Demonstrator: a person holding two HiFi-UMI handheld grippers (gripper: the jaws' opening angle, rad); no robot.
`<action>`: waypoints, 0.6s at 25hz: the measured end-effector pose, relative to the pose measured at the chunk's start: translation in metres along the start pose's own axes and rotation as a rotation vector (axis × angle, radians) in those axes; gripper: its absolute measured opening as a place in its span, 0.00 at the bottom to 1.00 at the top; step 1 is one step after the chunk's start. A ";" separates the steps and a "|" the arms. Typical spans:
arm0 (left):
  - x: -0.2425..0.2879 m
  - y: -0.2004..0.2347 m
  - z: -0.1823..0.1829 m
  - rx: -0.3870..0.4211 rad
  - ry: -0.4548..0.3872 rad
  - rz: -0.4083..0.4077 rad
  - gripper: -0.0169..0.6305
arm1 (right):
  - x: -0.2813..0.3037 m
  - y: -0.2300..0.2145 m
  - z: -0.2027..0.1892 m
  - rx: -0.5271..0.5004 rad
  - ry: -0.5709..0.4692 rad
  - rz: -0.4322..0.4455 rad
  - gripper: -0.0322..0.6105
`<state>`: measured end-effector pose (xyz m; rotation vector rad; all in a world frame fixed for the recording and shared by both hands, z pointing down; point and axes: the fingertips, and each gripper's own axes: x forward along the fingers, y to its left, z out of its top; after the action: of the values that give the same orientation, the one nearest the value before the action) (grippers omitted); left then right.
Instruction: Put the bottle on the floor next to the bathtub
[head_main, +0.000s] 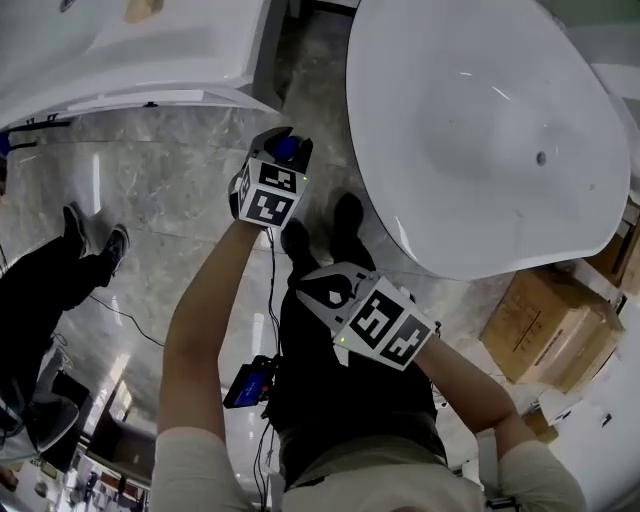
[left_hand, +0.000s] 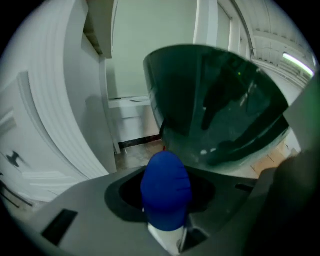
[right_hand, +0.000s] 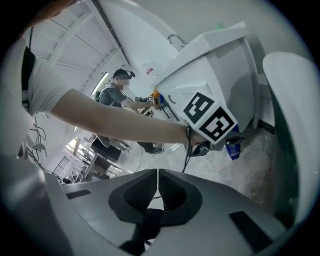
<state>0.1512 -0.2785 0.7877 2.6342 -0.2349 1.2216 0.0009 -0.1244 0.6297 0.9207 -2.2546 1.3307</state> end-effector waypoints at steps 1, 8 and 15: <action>0.015 0.002 -0.010 0.007 0.001 -0.004 0.32 | 0.014 -0.006 -0.008 -0.004 0.011 0.009 0.10; 0.107 0.008 -0.071 0.024 0.030 -0.019 0.32 | 0.085 -0.060 -0.067 -0.017 0.087 -0.022 0.10; 0.185 0.018 -0.108 0.009 0.024 -0.007 0.32 | 0.125 -0.120 -0.107 -0.004 0.122 -0.106 0.10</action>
<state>0.1863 -0.2759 0.9999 2.6242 -0.2163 1.2536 -0.0078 -0.1156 0.8328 0.9188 -2.0871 1.2986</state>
